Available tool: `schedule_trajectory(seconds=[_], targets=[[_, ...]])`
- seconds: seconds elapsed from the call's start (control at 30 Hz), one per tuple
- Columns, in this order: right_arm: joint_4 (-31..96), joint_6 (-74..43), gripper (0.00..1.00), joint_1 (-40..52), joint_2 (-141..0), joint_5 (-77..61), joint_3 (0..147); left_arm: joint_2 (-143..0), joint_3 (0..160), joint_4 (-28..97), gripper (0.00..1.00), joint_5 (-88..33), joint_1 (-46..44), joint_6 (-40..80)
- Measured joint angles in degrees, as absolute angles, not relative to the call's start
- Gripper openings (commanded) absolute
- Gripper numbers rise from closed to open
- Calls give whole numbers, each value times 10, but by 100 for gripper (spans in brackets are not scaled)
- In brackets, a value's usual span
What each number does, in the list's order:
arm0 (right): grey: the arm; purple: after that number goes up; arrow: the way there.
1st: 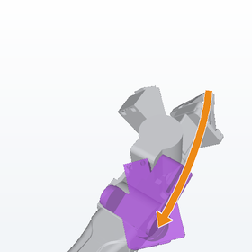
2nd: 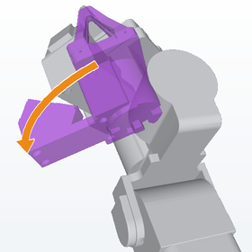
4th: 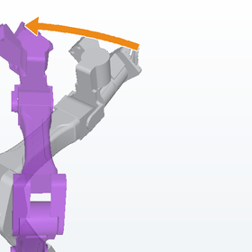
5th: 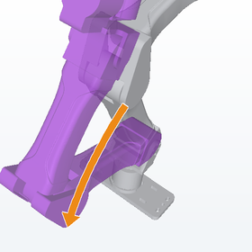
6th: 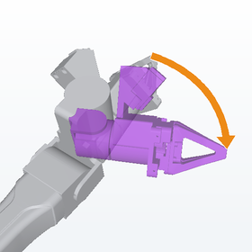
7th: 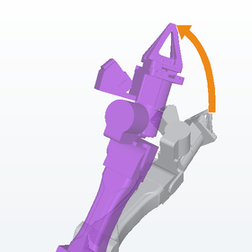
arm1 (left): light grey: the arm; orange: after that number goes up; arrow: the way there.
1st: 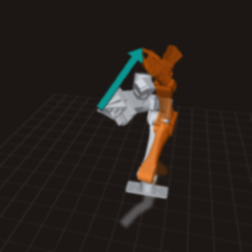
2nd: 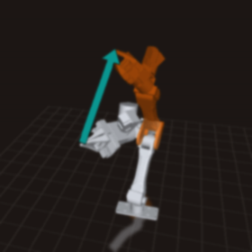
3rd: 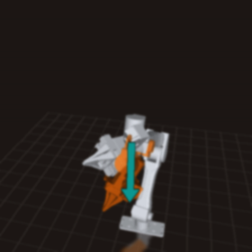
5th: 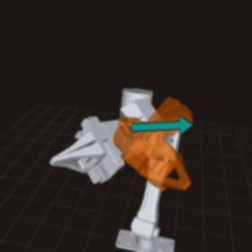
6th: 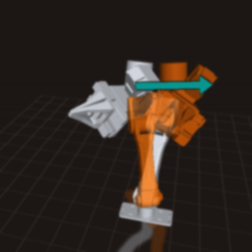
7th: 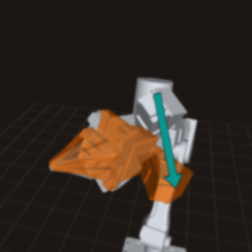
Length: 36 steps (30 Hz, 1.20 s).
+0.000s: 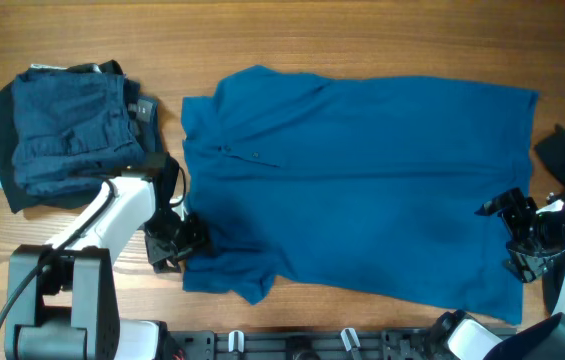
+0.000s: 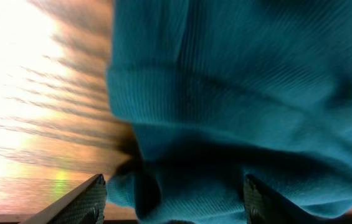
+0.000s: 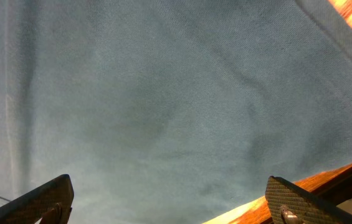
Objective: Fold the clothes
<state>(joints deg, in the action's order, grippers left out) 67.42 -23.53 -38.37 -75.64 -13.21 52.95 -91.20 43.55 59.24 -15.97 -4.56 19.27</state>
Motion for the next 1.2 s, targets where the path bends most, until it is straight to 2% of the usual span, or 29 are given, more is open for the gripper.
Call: schedule_trajectory(seconds=[0.1,0.13,0.37,0.6,0.9,1.0,1.07,1.2], targets=[[671,-235,100,-384,-761,-136,529,-912,409,558,8,-170,-46,189],[670,-236,99,-384,-763,-137,529,-912,401,547,4,-173,-46,189],[659,-238,100,-384,-766,-141,528,-912,397,541,4,-205,-46,186],[656,-246,99,-395,-782,-140,510,-877,478,535,4,-253,-46,186],[576,-275,99,-515,-832,-102,432,-863,511,520,4,-265,-46,186],[558,-277,99,-581,-841,-67,428,-863,511,519,4,-265,-46,186],[551,-275,97,-618,-843,-53,428,-863,511,518,4,-265,-46,186],[545,-274,84,-647,-843,-31,427,-863,511,516,4,-265,-46,186]])
